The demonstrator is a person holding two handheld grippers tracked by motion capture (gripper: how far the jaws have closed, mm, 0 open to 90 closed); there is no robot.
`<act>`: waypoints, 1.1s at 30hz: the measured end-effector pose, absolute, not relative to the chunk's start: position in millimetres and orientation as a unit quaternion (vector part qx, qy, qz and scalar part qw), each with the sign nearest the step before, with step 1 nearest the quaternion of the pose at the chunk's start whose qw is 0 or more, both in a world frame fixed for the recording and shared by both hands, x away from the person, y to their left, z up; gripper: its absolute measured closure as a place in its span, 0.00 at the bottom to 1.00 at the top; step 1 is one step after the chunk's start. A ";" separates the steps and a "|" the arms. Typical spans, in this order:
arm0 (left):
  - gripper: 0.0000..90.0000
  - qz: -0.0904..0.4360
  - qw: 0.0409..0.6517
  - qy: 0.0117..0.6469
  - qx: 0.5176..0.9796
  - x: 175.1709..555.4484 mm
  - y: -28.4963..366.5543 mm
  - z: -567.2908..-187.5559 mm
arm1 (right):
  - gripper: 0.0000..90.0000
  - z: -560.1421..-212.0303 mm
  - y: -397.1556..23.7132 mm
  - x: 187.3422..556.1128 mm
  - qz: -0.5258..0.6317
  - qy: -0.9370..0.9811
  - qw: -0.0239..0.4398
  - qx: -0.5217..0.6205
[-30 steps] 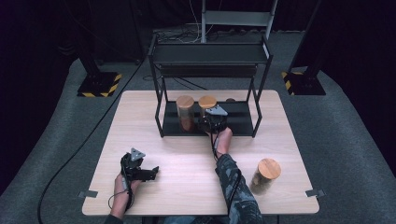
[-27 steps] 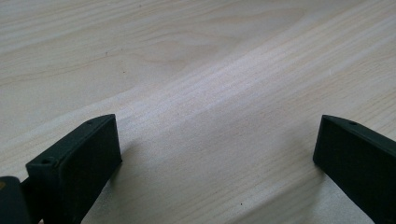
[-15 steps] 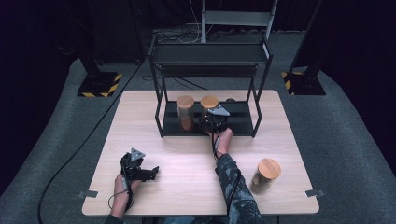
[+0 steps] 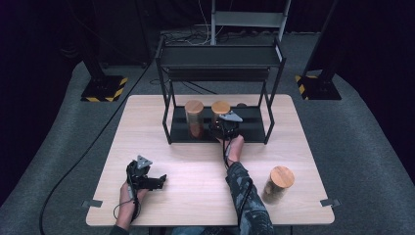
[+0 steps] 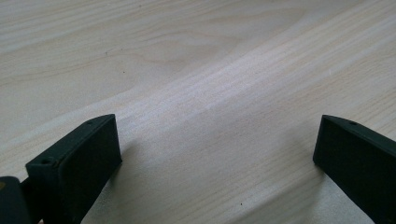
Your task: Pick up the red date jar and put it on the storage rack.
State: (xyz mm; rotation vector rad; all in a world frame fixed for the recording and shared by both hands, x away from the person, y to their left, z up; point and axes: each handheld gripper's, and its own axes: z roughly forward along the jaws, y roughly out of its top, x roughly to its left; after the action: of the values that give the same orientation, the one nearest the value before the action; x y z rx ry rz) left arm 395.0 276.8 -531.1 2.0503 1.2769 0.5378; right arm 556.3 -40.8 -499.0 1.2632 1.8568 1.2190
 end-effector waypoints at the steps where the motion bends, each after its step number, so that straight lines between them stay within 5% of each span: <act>1: 0.00 0.205 0.327 0.488 0.783 395.0 276.8 -531.1 | 0.27 -499.0 -41.0 556.2 0.457 0.696 0.289 0.473; 19: 0.00 0.205 0.328 0.487 0.783 395.1 276.9 -531.2 | 0.26 -498.1 -40.8 556.7 0.455 0.696 0.285 0.477; 33: 0.00 0.205 0.328 0.487 0.783 395.1 276.9 -531.2 | 0.01 -490.0 -45.1 553.1 0.417 0.723 0.239 0.496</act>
State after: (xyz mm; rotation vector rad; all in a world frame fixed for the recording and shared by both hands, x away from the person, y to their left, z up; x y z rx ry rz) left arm 395.1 276.9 -531.2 2.0504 1.2760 0.5379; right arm 553.1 -45.1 -490.0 1.3575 1.9807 1.1404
